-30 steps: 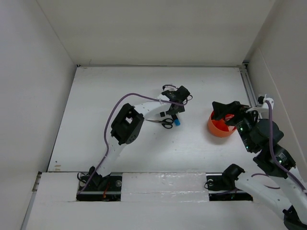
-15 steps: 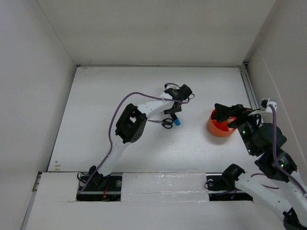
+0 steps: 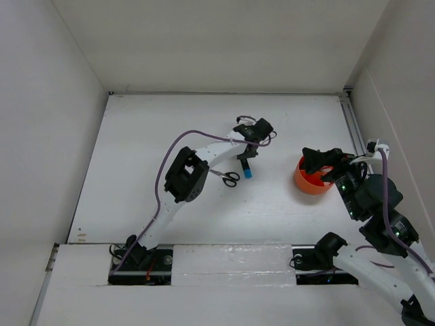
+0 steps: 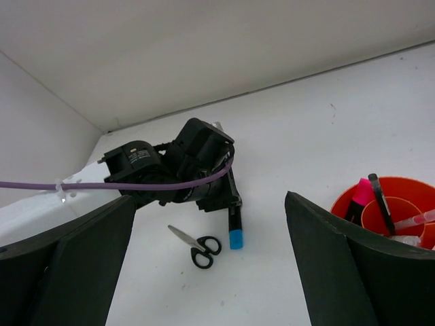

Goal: Sort the stationery into containers
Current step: Pick up the pen from the center of the board, then place the pen in the storage box.

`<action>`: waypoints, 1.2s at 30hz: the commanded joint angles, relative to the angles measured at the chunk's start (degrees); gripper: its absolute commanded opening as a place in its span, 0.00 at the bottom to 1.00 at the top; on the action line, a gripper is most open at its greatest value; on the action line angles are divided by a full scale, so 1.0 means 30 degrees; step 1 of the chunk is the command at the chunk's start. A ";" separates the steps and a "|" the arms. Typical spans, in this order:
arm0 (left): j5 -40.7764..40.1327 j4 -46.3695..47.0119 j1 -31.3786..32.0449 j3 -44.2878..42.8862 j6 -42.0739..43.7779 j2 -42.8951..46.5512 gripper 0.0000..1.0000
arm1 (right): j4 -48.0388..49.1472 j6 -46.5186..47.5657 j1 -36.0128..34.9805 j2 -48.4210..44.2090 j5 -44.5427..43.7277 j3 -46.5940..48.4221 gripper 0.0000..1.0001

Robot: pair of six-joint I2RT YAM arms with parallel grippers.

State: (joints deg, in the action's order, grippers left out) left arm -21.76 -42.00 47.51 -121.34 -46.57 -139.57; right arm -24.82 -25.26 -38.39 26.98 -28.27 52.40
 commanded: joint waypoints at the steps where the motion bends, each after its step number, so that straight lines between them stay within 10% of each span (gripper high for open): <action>1: 0.1276 0.1072 -0.0103 0.1273 0.0432 -0.0065 0.00 | 0.1095 0.0215 -0.0181 -0.0088 0.0225 0.0052 0.96; 23: -0.0128 0.8777 0.1973 1.1407 0.5761 1.6367 0.00 | 0.6538 -0.1306 0.0200 0.3571 0.8072 -0.3081 0.91; 36: 0.0075 1.1302 0.3706 1.3522 0.7348 1.9655 0.00 | 1.0819 -0.2683 0.0200 0.7086 1.0594 -0.3434 0.84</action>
State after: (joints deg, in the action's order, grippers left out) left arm -22.15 -12.84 57.98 -81.47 -26.11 -85.84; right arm 0.58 -31.57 -38.17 46.83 1.02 41.41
